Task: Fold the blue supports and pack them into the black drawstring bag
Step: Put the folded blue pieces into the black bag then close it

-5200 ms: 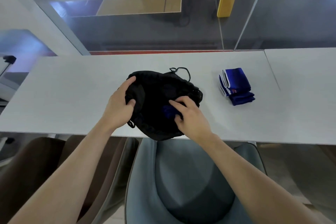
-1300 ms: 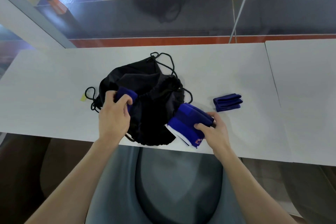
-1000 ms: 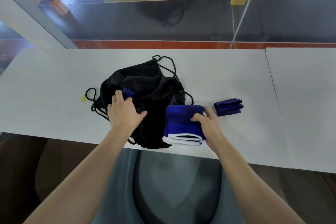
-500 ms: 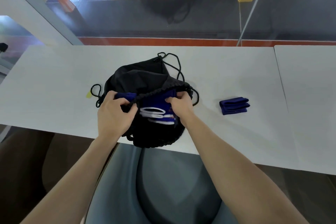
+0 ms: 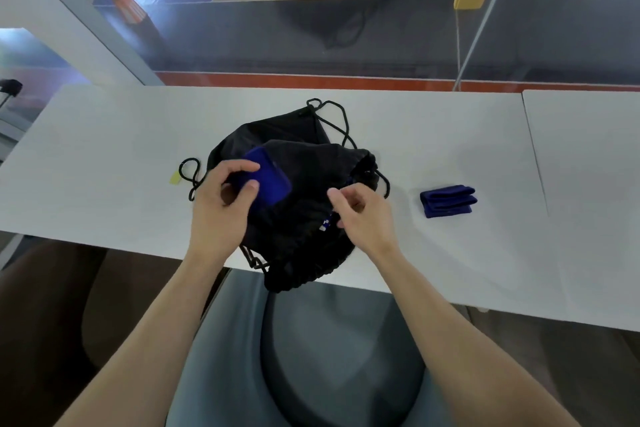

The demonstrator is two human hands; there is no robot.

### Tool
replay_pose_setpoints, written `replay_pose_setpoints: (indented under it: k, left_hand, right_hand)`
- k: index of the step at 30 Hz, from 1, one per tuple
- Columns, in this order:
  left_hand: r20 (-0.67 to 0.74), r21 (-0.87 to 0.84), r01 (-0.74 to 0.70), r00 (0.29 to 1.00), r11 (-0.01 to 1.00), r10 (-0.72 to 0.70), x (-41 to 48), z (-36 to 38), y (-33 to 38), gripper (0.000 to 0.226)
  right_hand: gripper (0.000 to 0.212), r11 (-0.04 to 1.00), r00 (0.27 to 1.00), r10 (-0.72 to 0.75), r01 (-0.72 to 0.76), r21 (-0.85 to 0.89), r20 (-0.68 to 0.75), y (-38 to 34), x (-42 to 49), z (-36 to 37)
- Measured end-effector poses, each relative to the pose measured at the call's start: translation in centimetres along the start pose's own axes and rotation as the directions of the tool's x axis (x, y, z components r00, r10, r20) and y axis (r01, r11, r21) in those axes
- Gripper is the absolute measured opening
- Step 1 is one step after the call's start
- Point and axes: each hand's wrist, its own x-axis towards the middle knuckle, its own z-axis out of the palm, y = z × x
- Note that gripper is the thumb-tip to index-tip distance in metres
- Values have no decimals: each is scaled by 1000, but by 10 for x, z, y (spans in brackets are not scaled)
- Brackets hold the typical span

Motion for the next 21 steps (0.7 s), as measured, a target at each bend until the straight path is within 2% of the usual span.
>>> replay_pose_setpoints:
  k: [1,3,6,9,10,12,13,14,15,16,17,18,20,21]
  left_hand:
    - [70,-122,51,997,991,-42,-4,4,3,29]
    - [196,-223,114,978,968,-70,-17,16,8,33]
    - [307,-129,42,952,991,-1,-30,32,8,27]
    - [371,-39,-22,928,999,35,-35,46,6,21]
    - [395,-29,-24,918,999,33,-35,52,4,22]
    - [439,6,-22,898,1000,17,-36,62,-1,28]
    - [433,70,-51,901,996,16,-37,66,-8,29]
    - [394,210,-131,918,969,39,-38,69,-17,31]
    - [352,442,-232,933,866,70,-39,71,-28,42]
    - [333,634,-286,939,718,80,-40,70,-40,55]
    - [311,737,-291,947,611,76,-38,67,-51,60]
    - [268,761,-250,961,599,60,-34,63,-57,50]
    - [124,704,-123,991,699,50,-24,53,-52,22]
    - [50,656,-63,998,752,40,-18,48,-46,22]
  right_hand:
    - [26,989,996,-8,-6,150,90,-7,-15,0]
    - [30,944,974,-43,-33,328,221,-20,-40,0]
    - [39,891,973,-56,-52,450,223,-22,-57,-5]
    - [60,873,979,-5,-96,478,206,-12,-63,-18]
    - [56,891,983,16,-97,443,182,-7,-64,-23]
    - [32,933,994,72,-96,348,80,5,-60,-29]
    - [23,941,993,120,-121,317,23,12,-57,-32]
    - [20,939,985,173,-159,305,-21,20,-54,-35]
    - [19,929,974,222,-195,313,-53,28,-52,-37]
    - [20,916,961,264,-226,330,-75,34,-51,-37]
    - [21,907,952,296,-253,336,-81,40,-51,-37]
    - [21,910,948,306,-266,318,-83,45,-51,-37]
    - [25,933,957,286,-265,245,-55,49,-52,-33]
    - [29,941,962,270,-259,217,-24,47,-51,-31]
